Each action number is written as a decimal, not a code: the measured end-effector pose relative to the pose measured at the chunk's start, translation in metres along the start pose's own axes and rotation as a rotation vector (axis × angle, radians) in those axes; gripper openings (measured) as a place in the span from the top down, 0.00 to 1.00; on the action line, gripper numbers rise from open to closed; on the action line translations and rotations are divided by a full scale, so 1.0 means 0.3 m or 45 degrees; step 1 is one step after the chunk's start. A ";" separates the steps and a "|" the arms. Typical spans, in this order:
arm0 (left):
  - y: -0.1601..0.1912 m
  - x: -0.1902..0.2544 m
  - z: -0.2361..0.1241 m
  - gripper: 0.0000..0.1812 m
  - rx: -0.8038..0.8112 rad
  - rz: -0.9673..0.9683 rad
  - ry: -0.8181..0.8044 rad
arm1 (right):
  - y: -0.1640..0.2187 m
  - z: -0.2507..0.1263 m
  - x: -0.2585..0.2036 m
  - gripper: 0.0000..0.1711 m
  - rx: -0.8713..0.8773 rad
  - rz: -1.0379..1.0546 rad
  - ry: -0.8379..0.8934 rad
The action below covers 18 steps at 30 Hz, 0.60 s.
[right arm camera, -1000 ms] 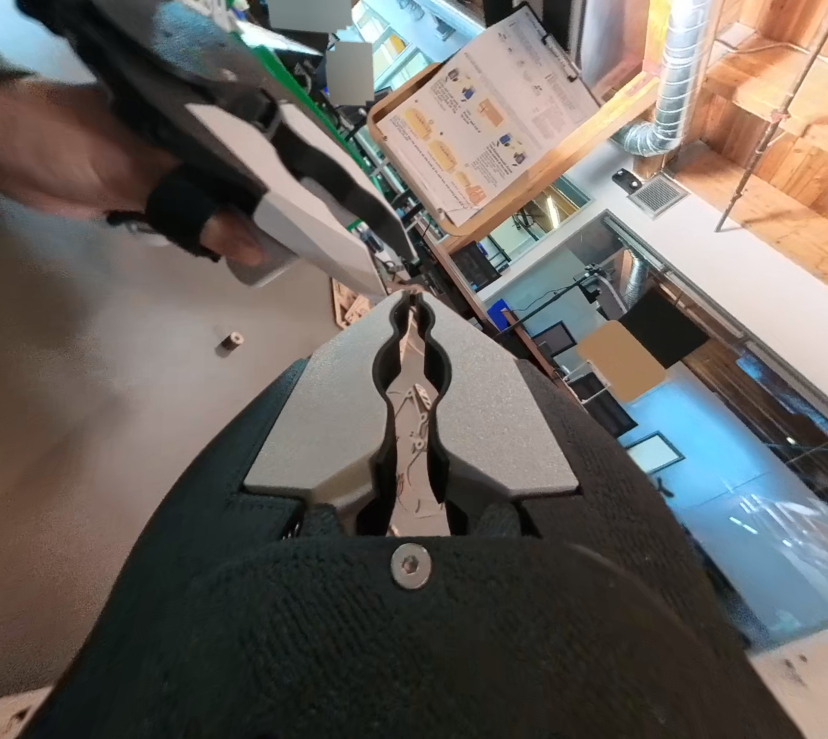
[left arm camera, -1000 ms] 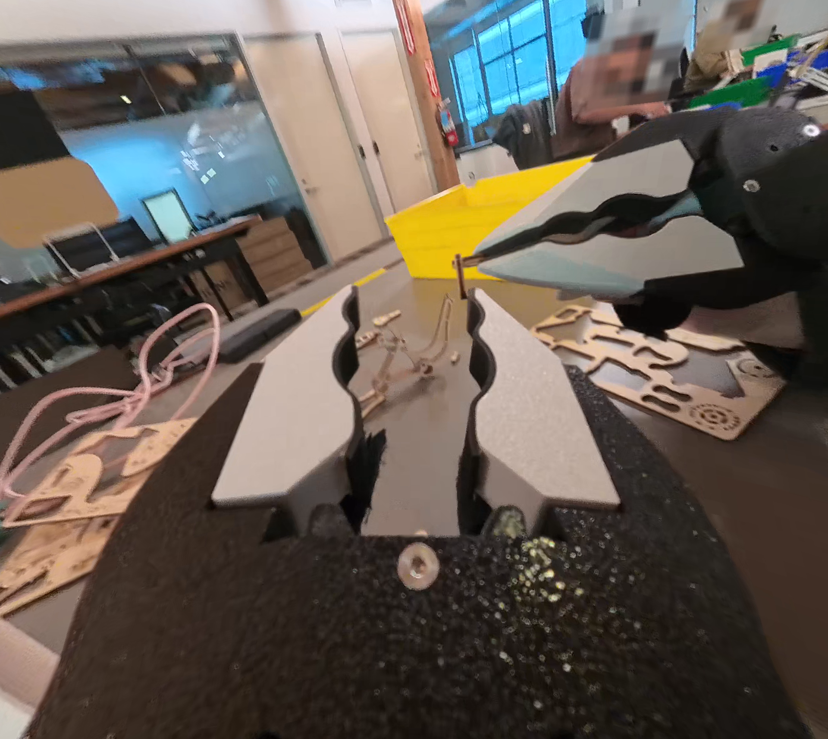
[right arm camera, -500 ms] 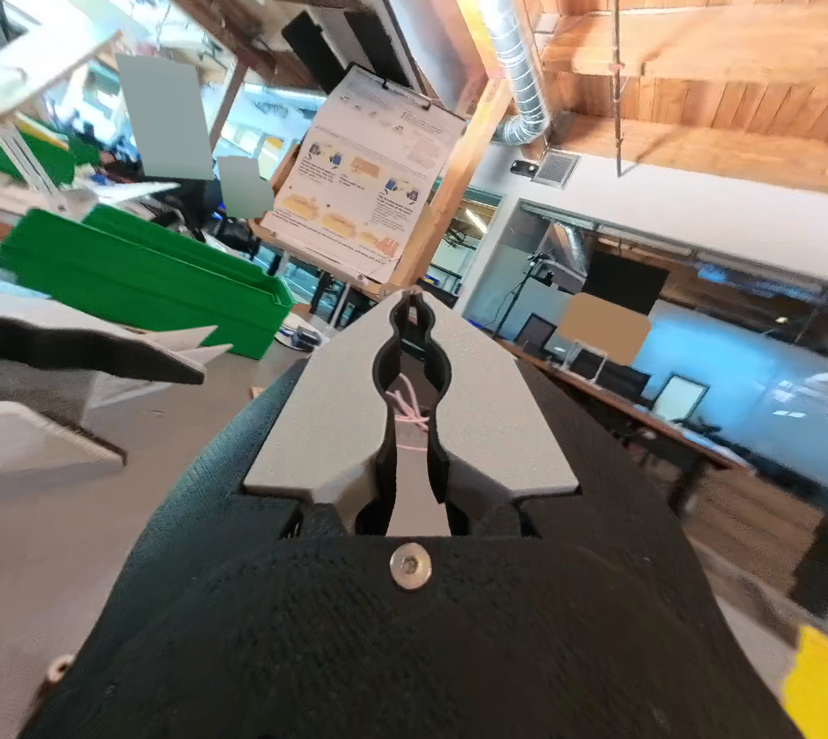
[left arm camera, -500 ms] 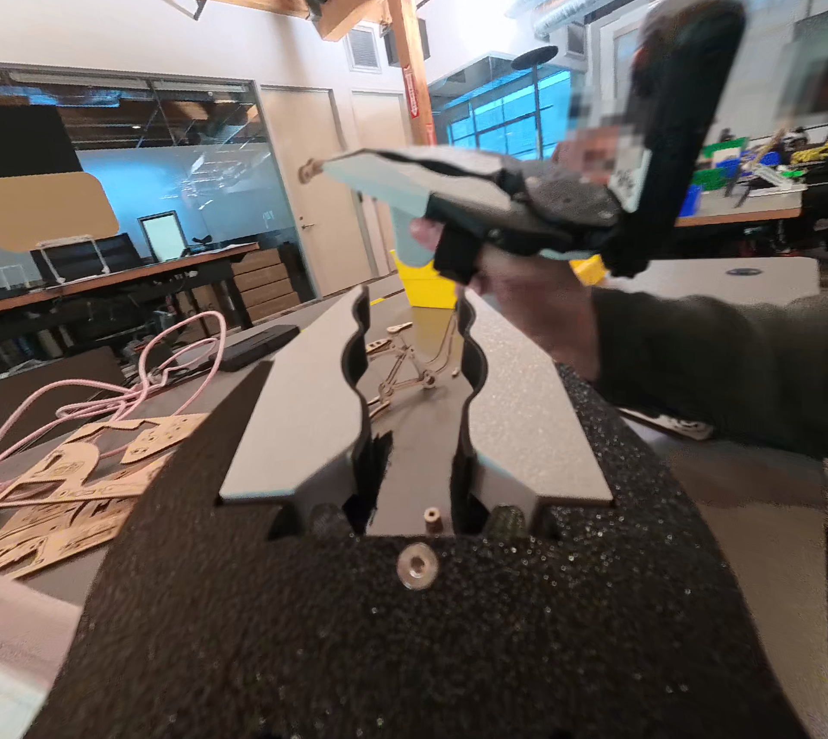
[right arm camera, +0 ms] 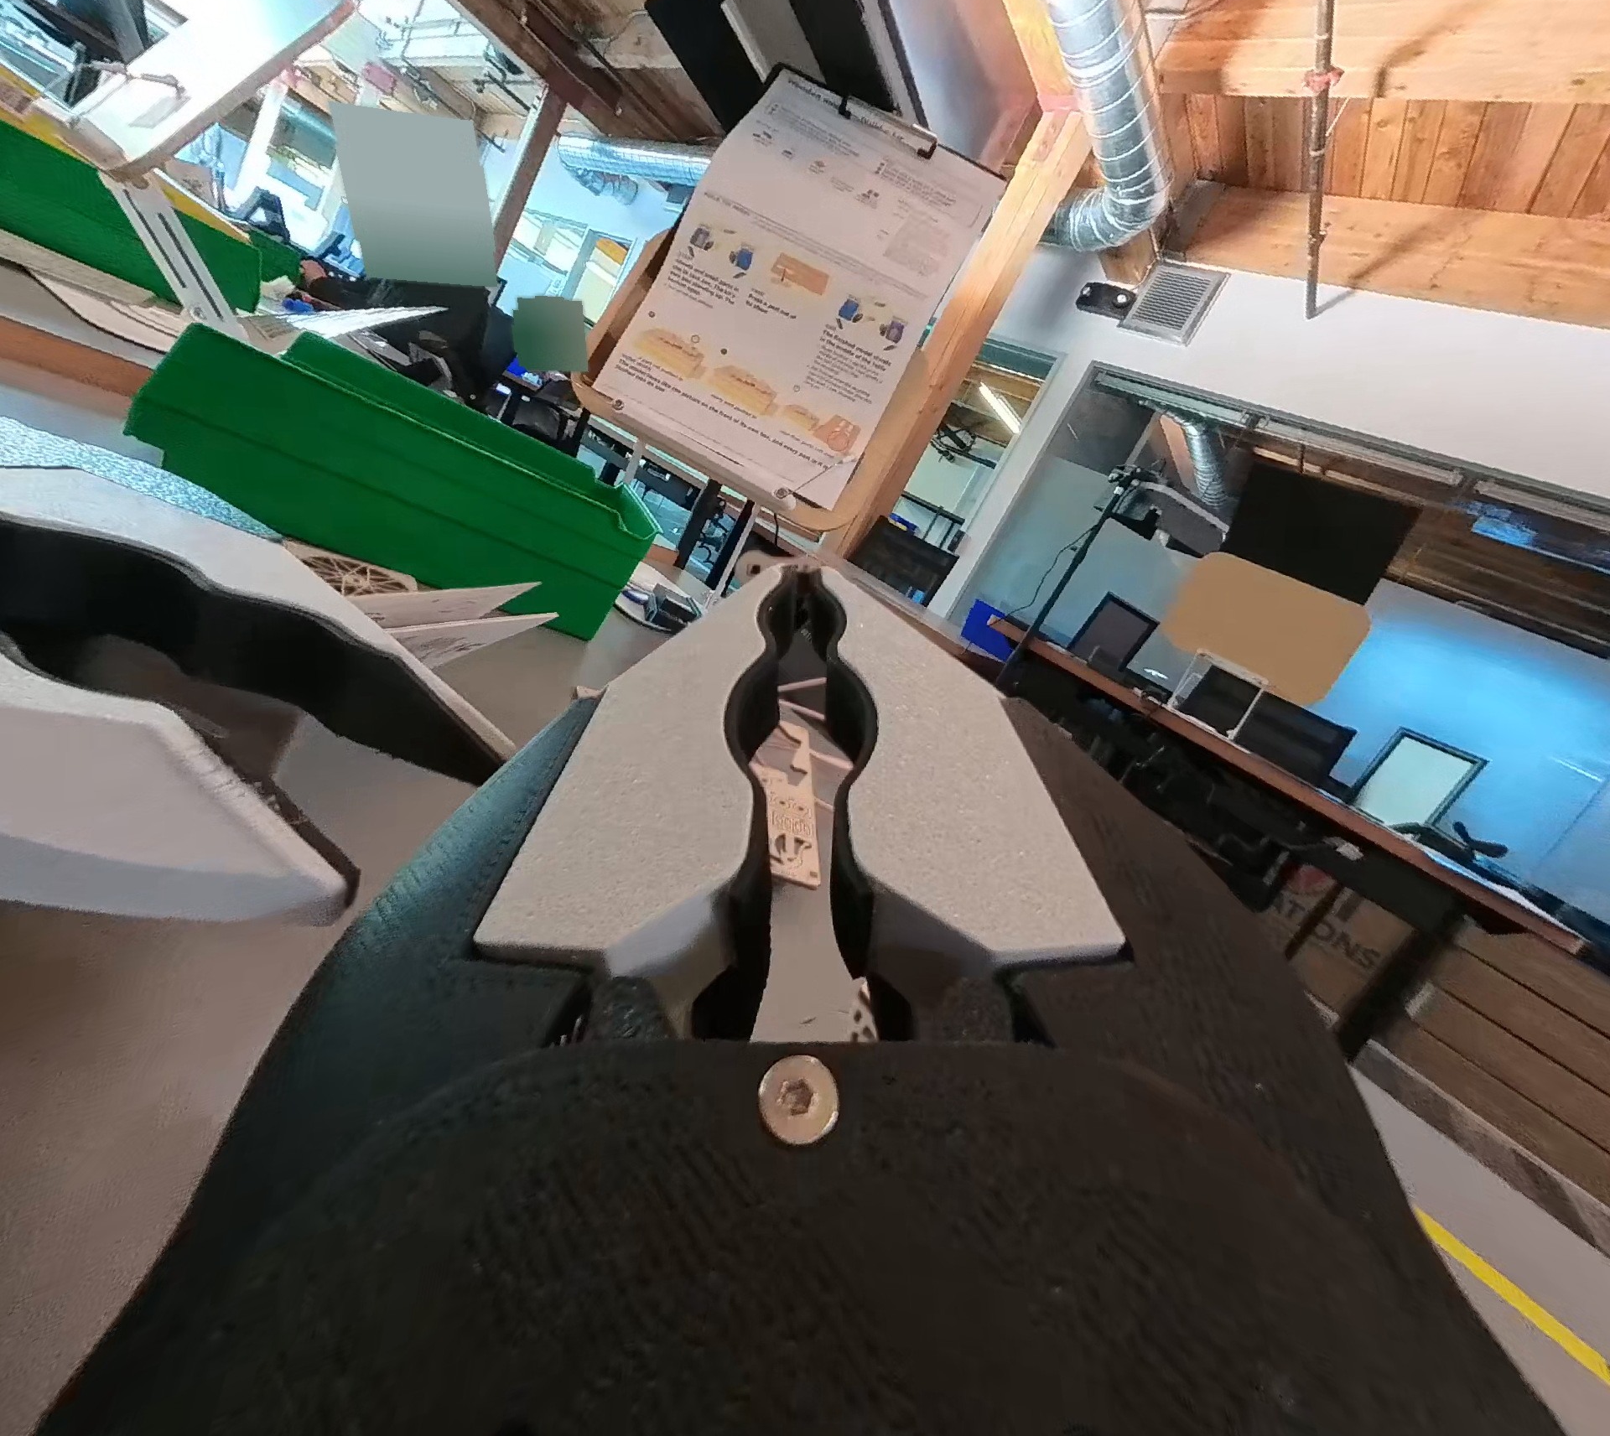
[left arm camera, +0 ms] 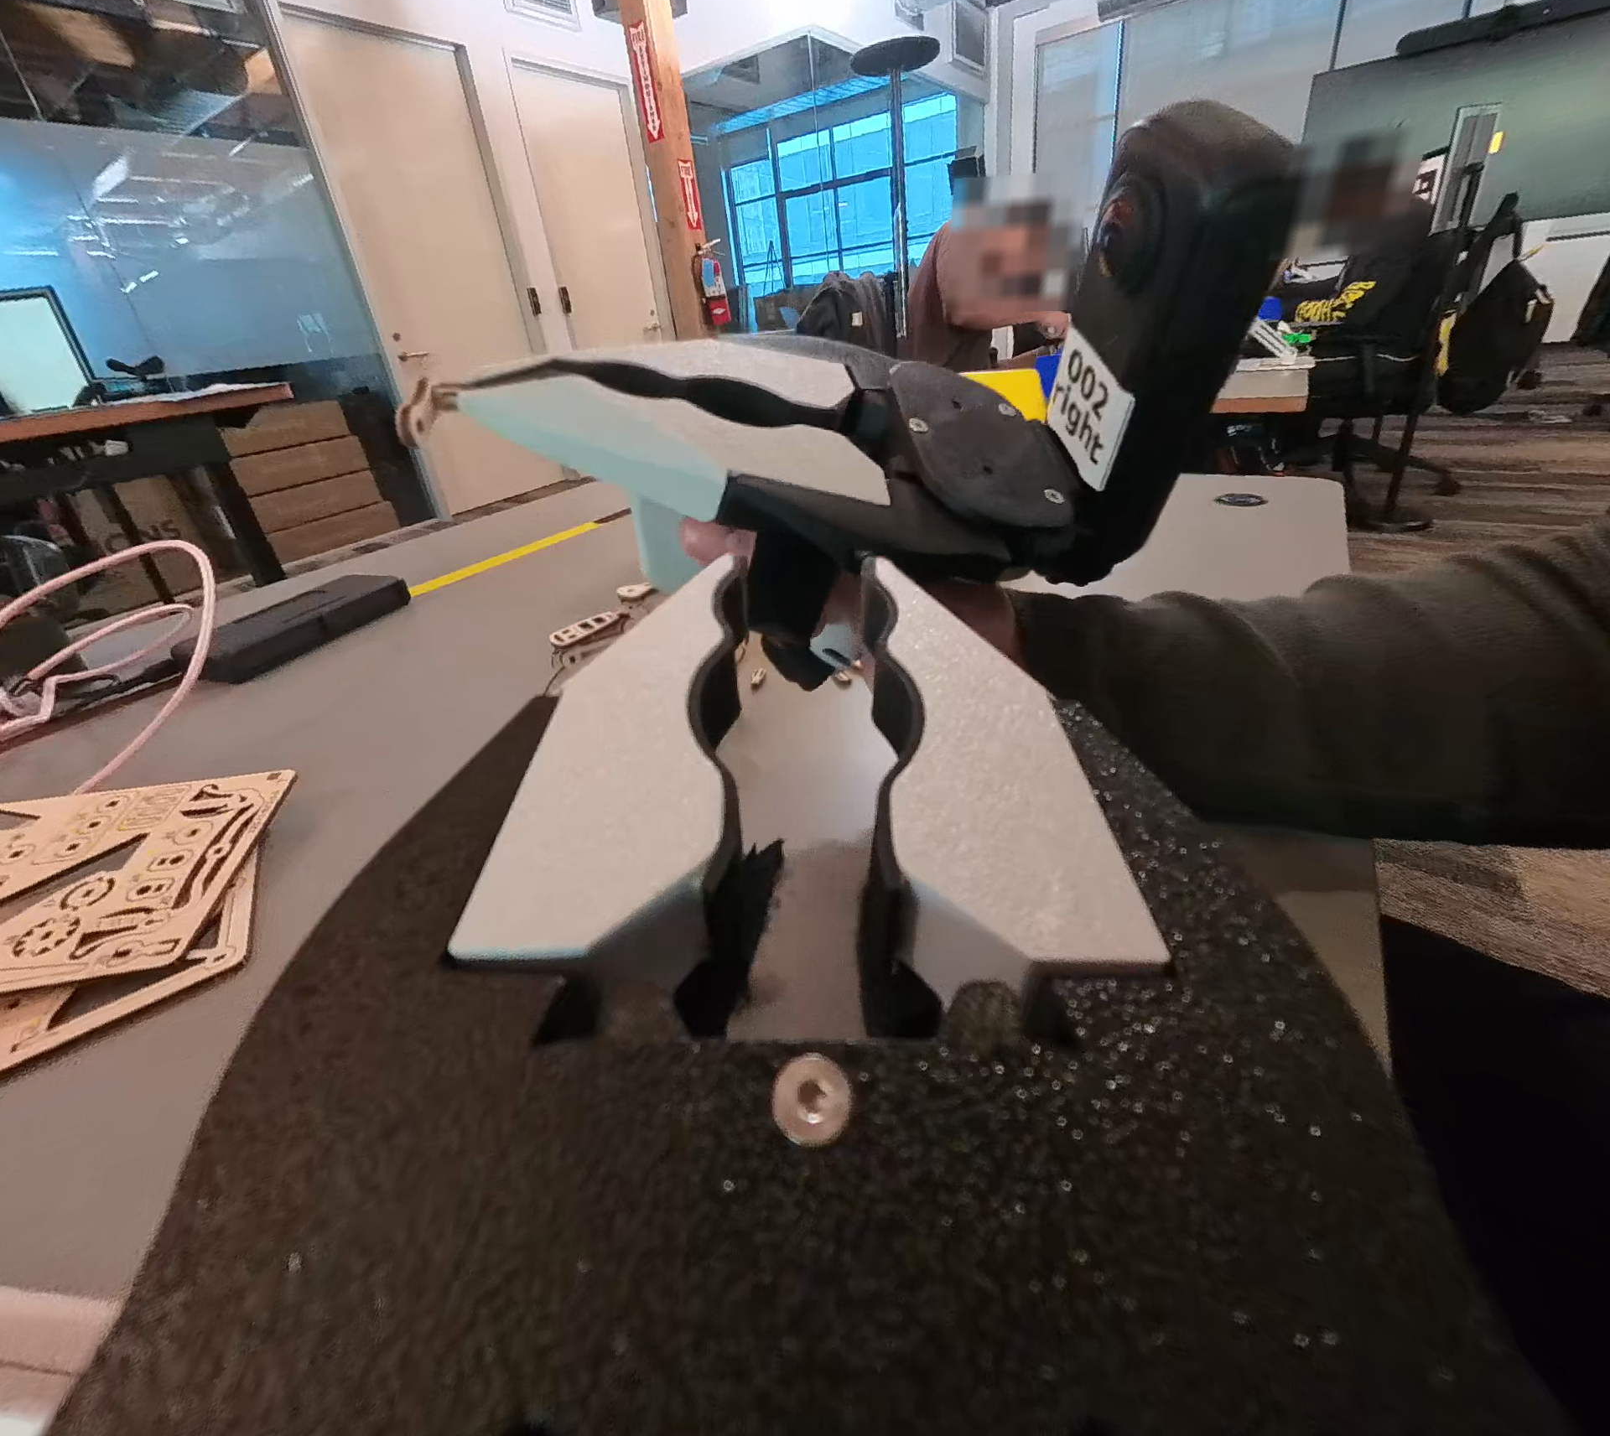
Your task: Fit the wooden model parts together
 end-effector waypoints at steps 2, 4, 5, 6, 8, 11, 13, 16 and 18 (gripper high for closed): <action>0.001 -0.002 -0.001 0.87 0.006 -0.019 0.004 | 0.012 0.003 -0.001 0.99 -0.019 0.010 0.001; 0.000 -0.005 -0.004 0.88 0.019 -0.043 0.012 | 0.021 0.002 0.003 0.99 -0.029 0.032 0.010; 0.000 -0.007 -0.006 0.88 0.026 -0.054 0.017 | 0.022 0.001 0.007 0.99 -0.028 0.045 0.017; 0.000 -0.007 -0.008 0.88 0.029 -0.065 0.025 | 0.023 0.000 0.011 0.99 -0.026 0.057 0.024; 0.001 -0.011 -0.010 0.89 0.006 -0.090 0.025 | 0.022 -0.003 0.019 0.99 -0.019 0.067 0.035; 0.019 -0.019 -0.009 0.90 -0.128 -0.005 -0.031 | 0.020 -0.005 0.023 0.99 -0.014 0.064 0.040; 0.025 -0.014 -0.009 0.91 -0.167 0.045 -0.013 | 0.019 -0.004 0.020 0.99 -0.018 0.039 0.039; 0.026 -0.020 -0.013 0.92 -0.156 0.021 0.000 | 0.023 0.000 0.012 0.99 -0.034 -0.007 0.030; 0.025 -0.028 -0.018 0.92 -0.134 -0.027 0.012 | 0.024 0.002 0.008 0.99 -0.039 -0.021 0.024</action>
Point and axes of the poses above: each gripper's, where its closed fingertips meet, z out along the fingers, y out of its underside, x = y × z across the jaws, the point moved 9 cm from there along -z, back along the fingers, and after that the axes turned 8 degrees about z, right-handed, at the moved point
